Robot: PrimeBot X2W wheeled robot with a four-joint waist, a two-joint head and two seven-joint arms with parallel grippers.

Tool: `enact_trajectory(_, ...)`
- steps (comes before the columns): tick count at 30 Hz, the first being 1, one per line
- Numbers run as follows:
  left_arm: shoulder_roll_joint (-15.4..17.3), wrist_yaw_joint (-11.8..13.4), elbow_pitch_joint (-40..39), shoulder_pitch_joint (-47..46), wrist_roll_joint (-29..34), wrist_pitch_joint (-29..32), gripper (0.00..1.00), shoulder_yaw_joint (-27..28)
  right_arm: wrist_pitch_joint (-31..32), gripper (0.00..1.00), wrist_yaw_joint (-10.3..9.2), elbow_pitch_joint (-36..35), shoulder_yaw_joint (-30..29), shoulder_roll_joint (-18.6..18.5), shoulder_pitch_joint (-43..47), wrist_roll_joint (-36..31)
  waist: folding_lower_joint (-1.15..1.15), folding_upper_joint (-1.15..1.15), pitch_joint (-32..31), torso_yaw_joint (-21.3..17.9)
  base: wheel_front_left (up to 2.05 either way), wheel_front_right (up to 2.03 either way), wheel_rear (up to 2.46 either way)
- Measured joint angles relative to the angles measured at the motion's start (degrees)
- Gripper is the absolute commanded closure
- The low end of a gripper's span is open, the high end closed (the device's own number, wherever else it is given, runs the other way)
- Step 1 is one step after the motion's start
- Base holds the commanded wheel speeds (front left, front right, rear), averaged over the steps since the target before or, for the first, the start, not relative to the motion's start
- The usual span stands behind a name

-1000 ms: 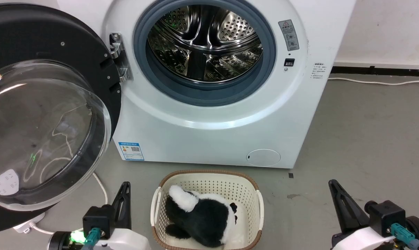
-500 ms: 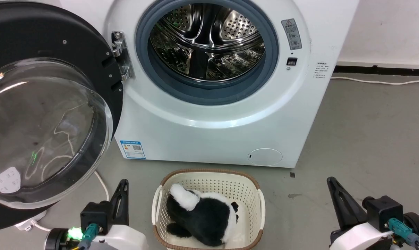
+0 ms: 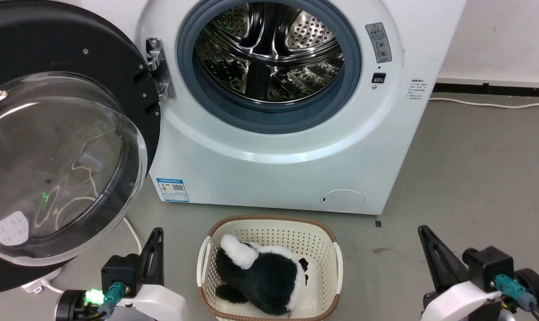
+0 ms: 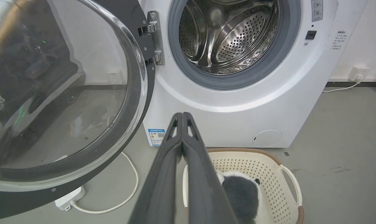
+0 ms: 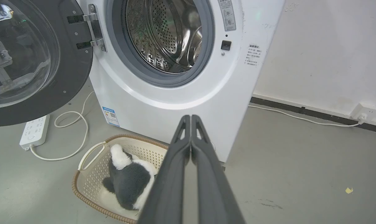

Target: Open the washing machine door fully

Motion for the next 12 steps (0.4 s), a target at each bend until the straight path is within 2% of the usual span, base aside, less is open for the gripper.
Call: enact_trajectory(12,-0.16,-0.29,-0.19,-0.2,0.09,0.48,1.0,0.64,0.47,1.0,0.0,-0.03,0.14,0.01,-0.61,-0.02,0.0,0.0,0.06,0.09,0.0,0.0,0.0)
